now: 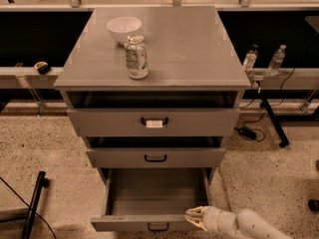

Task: Close bottom drawer

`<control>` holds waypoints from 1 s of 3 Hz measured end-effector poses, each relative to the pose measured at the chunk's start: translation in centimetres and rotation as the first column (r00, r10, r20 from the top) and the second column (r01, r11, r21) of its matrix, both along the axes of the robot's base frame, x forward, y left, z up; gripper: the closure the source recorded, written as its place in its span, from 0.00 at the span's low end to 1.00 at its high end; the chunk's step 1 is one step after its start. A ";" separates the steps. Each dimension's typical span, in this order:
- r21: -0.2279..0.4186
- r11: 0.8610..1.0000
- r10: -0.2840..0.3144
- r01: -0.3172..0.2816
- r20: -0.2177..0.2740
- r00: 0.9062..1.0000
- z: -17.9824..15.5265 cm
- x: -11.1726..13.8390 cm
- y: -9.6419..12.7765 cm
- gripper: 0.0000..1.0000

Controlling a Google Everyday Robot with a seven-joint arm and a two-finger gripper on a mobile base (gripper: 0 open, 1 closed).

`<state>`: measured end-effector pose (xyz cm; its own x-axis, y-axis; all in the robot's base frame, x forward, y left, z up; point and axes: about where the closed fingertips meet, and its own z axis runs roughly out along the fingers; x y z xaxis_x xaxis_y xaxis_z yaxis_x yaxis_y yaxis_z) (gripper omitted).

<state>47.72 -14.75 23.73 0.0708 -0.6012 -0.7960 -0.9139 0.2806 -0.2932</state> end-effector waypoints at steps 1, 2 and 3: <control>0.000 1.000 0.000 0.000 0.000 1.000 0.0 0.0 0.0 0.89; 0.002 1.000 0.001 -0.001 -0.002 1.000 -0.1 -0.1 0.0 1.00; 0.001 1.000 0.028 -0.028 -0.031 0.999 -0.5 -1.8 0.4 1.00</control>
Offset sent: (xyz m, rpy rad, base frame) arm -0.0031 -0.0012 -0.0034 0.0070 0.0113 0.0024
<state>45.96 -14.33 23.22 0.0630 -0.5992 -0.7981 -0.9302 0.2546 -0.2646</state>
